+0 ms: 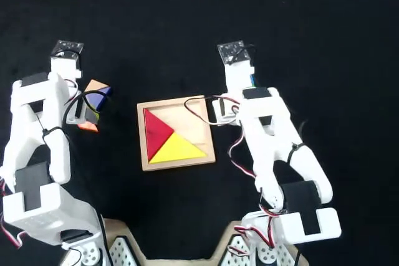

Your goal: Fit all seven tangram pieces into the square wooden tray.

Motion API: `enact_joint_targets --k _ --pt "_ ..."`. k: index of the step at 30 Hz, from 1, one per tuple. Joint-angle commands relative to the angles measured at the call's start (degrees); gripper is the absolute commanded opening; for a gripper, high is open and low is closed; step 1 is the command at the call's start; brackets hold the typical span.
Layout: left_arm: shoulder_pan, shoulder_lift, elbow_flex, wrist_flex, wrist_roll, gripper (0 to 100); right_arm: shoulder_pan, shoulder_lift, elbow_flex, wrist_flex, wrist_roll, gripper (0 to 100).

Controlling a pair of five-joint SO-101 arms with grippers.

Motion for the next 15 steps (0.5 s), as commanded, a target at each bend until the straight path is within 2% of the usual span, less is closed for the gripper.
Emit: enact_joint_targets --k 1,7,15 --pt "0.6 -1.0 -1.4 -0.9 7.7 26 0.7 -0.1 0.0 -1.0 0.0 1.1" --pt "-2.5 9.3 -8.3 -0.4 12.2 26 0.7 0.0 0.0 -1.0 0.0 1.1" --pt "-2.5 15.4 -13.5 1.7 12.9 26 0.6 0.0 0.0 -1.0 0.0 1.1"
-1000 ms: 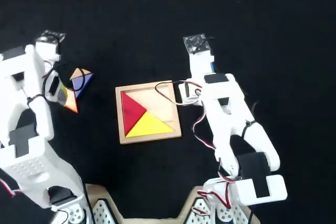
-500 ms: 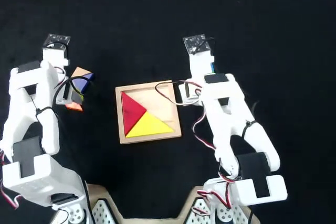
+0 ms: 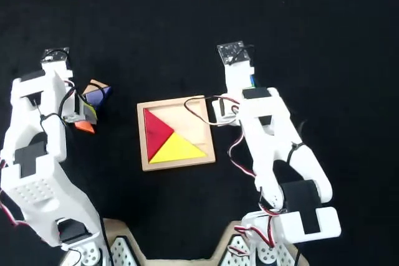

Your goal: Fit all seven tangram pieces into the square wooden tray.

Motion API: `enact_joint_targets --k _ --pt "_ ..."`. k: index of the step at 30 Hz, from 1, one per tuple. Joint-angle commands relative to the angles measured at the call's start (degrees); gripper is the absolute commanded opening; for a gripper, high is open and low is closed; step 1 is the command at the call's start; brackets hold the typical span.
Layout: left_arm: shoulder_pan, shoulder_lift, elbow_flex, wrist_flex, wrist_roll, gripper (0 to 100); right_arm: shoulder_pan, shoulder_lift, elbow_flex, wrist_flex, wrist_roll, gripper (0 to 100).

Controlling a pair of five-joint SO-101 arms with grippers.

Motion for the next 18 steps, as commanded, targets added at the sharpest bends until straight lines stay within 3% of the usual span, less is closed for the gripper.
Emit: enact_joint_targets --k 1,8,18 --pt "-0.1 0.2 -4.1 0.4 1.4 26 0.6 -0.4 0.0 -1.0 0.0 1.1" --pt "-0.3 0.7 -4.2 -2.7 0.9 21 0.6 -0.4 0.0 -1.0 0.0 1.1" --pt "1.0 0.6 -3.3 0.6 -3.4 15 0.6 -0.4 0.0 -1.0 0.0 1.1"
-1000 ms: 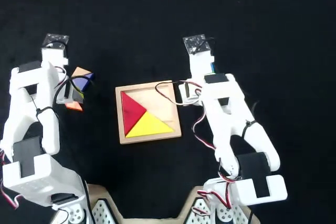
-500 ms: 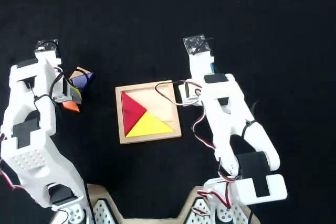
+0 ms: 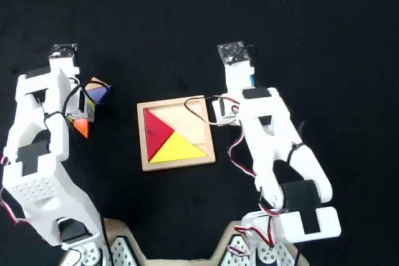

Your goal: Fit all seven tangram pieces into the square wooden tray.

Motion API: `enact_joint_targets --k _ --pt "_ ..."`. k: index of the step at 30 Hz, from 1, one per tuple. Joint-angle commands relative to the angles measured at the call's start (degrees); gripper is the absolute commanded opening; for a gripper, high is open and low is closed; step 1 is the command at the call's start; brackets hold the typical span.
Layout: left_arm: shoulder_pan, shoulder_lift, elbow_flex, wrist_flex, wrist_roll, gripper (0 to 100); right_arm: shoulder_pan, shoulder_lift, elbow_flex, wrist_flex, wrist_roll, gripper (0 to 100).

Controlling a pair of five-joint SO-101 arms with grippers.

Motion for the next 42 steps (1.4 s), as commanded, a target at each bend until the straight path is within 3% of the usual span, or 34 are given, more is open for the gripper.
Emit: enact_joint_targets --k 1,9,15,17,21,25,30,36,42 --pt "-0.2 -0.4 -1.8 0.5 -0.6 14 0.6 -0.4 0.0 -1.0 0.0 1.1" --pt "0.6 -10.5 -3.5 9.5 -0.8 8 0.6 -0.4 0.0 -1.0 0.0 1.1" --pt "6.5 -25.8 -3.5 20.3 -1.1 8 0.8 -0.4 0.0 -1.0 0.0 1.1" --pt "11.2 -30.9 -3.5 22.7 2.9 8 1.4 -0.7 -0.2 -1.0 0.1 1.1" --pt "21.0 -34.6 -2.9 24.1 19.5 8 7.5 -1.4 -1.1 -1.0 -0.4 1.1" --pt "30.8 -31.1 -3.4 21.6 32.4 8 13.1 -1.5 -1.6 -1.4 -4.1 1.1" --pt "41.5 -25.7 -2.9 12.7 34.8 8 17.4 -1.3 -1.5 -4.6 -6.5 1.1" --pt "47.8 -16.5 -2.9 4.1 49.9 8 20.0 -1.0 -1.4 -7.3 -6.5 1.1" --pt "53.1 -11.3 -3.5 3.6 52.5 8 20.4 -1.0 -1.3 -8.7 -6.5 1.1"
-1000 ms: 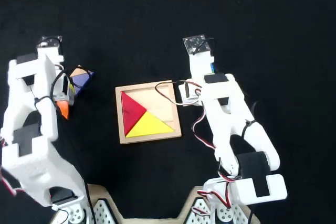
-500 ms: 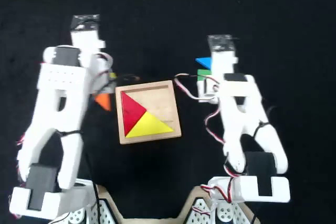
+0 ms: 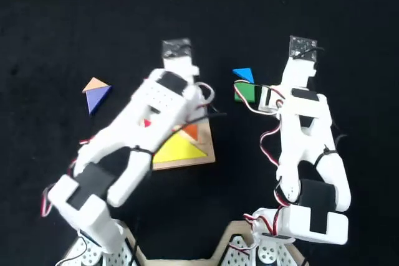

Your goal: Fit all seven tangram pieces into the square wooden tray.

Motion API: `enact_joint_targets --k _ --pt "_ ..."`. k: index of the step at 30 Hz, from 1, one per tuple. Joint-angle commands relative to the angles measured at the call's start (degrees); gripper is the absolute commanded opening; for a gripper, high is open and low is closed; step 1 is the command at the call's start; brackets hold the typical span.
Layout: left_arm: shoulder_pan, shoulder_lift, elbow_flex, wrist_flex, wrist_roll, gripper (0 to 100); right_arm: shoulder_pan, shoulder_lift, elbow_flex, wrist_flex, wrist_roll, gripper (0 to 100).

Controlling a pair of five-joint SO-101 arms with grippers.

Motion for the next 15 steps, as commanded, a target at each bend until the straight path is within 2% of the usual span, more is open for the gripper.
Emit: enact_joint_targets --k 1,9,15 --pt "3.6 1.6 -2.9 -1.7 1.8 8 1.1 -1.0 -1.3 -1.1 -0.4 1.1" --pt "4.8 2.2 -1.5 -4.2 3.4 8 0.8 -1.0 -1.3 -1.1 -0.4 1.1" --pt "4.4 2.2 1.0 -5.1 7.4 14 0.8 -0.9 -1.2 -1.1 -0.4 1.1"
